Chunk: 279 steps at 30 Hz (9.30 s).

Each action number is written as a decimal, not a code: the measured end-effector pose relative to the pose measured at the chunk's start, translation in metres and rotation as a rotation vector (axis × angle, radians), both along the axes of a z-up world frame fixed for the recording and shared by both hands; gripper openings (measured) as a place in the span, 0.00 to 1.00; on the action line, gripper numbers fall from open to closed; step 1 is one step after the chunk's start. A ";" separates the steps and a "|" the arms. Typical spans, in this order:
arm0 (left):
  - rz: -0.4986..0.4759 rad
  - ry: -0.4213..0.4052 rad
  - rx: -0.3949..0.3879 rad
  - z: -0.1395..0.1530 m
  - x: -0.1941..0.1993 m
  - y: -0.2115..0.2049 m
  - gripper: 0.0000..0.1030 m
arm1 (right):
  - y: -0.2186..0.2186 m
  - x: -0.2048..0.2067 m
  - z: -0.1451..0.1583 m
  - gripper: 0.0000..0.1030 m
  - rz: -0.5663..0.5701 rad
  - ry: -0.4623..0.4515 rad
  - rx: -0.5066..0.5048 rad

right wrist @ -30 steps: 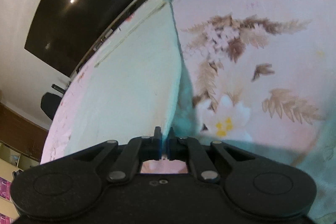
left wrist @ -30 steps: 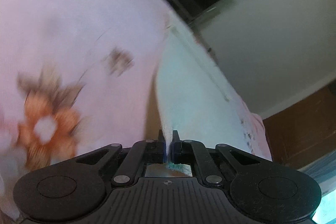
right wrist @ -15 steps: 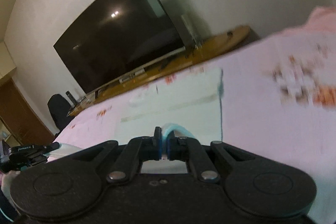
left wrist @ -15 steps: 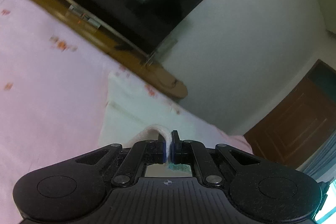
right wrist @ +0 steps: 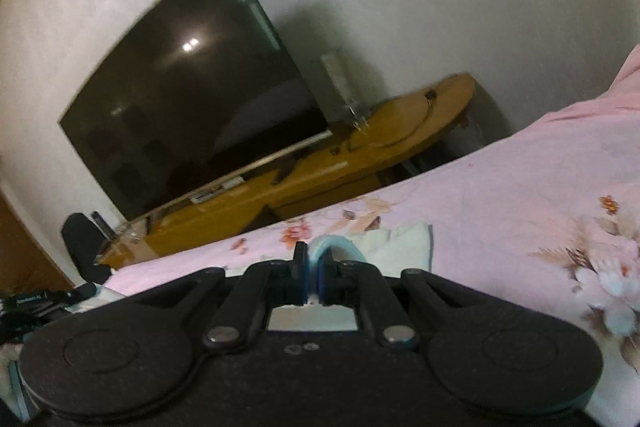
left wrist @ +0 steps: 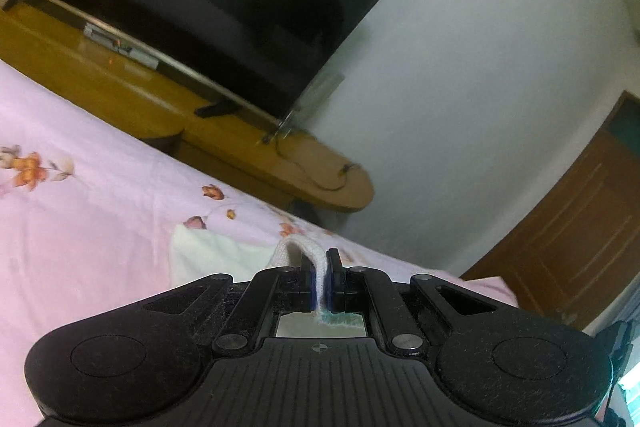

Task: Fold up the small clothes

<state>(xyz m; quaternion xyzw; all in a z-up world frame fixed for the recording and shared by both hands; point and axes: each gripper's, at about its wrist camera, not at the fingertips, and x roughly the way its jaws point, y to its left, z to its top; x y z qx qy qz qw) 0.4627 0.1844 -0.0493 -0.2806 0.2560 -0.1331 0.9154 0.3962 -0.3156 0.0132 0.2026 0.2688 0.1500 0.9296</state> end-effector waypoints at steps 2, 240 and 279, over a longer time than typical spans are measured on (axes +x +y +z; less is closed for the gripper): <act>-0.003 0.040 0.003 -0.018 0.034 0.001 0.04 | 0.002 0.031 -0.017 0.05 -0.010 0.031 0.000; 0.011 -0.062 0.125 -0.048 -0.048 -0.132 0.07 | 0.150 0.046 -0.162 0.00 0.090 0.177 0.010; -0.116 0.163 0.348 -0.082 0.030 -0.195 0.71 | 0.005 0.049 -0.132 0.32 -0.149 0.151 0.089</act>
